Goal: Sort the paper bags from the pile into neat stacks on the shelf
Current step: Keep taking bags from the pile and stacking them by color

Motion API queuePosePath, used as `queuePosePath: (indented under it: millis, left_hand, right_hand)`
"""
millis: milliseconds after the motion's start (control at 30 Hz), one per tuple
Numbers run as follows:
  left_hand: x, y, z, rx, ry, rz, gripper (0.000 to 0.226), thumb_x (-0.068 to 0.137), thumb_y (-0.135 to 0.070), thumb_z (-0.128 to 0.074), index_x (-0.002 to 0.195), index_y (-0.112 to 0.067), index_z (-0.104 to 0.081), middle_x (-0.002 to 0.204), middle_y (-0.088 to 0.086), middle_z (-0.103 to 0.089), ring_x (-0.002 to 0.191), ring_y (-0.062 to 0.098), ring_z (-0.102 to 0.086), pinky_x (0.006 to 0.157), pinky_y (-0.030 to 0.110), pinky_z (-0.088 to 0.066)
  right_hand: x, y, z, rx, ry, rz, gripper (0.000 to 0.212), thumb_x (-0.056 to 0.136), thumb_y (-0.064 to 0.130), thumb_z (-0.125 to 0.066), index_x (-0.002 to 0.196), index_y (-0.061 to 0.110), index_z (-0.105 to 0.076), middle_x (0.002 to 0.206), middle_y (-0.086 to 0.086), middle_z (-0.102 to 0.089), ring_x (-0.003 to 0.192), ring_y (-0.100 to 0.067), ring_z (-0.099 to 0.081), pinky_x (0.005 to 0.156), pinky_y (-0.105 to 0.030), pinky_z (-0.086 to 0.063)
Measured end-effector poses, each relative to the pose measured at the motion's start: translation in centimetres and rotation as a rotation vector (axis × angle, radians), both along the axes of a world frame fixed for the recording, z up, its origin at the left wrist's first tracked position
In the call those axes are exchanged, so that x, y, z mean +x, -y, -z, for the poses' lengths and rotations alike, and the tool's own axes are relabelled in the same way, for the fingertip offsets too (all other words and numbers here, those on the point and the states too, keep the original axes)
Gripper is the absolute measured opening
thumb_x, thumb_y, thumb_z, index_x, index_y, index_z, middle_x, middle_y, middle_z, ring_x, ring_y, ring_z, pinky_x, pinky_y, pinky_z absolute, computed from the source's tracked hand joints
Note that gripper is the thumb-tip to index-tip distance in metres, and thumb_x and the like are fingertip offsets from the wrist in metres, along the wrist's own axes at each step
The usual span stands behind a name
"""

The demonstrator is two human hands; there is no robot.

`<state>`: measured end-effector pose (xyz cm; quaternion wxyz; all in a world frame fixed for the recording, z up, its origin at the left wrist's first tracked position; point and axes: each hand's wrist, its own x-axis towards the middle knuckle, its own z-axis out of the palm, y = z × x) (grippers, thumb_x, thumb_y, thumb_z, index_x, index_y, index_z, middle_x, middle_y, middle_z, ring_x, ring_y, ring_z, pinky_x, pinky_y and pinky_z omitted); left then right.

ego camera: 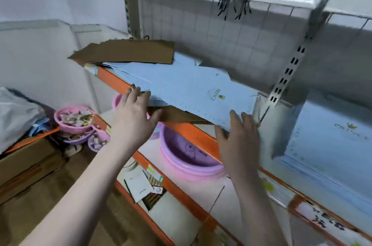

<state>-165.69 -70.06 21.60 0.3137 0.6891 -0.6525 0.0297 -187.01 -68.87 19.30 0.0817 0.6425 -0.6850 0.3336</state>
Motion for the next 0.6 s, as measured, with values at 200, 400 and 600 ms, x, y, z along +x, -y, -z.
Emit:
queuePosePath:
  millis: [200,400,600]
  left_hand:
    - [1.9,6.0,-1.3,0.05,-0.045,0.175,0.055,0.087,-0.027,-0.065,0.133,-0.002,-0.049,0.144,0.024,-0.037,0.138,0.038,-0.025,0.114,0.039,-0.015]
    - [-0.1,10.2,-1.4,0.104,-0.065,0.31,0.059,0.09,-0.037,-0.057,0.14,-0.007,-0.042,0.149,0.017,-0.032,0.141,0.031,-0.02,0.114,0.037,-0.014]
    - [-2.2,13.2,-0.9,0.207,0.053,0.375,0.061,0.091,-0.049,-0.049,0.136,-0.01,-0.039,0.136,0.015,-0.042,0.126,0.033,-0.036,0.104,0.041,-0.029]
  right_hand:
    - [1.9,1.5,-0.2,0.05,0.048,0.157,0.046,0.088,0.025,-0.058,0.125,-0.001,-0.054,0.126,-0.026,-0.053,0.12,-0.042,-0.046,0.101,-0.048,-0.038]
    - [1.1,3.0,-0.4,-0.006,0.029,0.261,0.041,0.082,0.026,-0.064,0.114,0.0,-0.059,0.108,-0.025,-0.059,0.1,-0.043,-0.056,0.086,-0.05,-0.049]
    - [0.6,4.3,0.6,0.121,0.034,0.341,0.058,0.088,0.054,-0.034,0.11,0.007,-0.06,0.099,-0.016,-0.058,0.093,-0.035,-0.055,0.078,-0.04,-0.045]
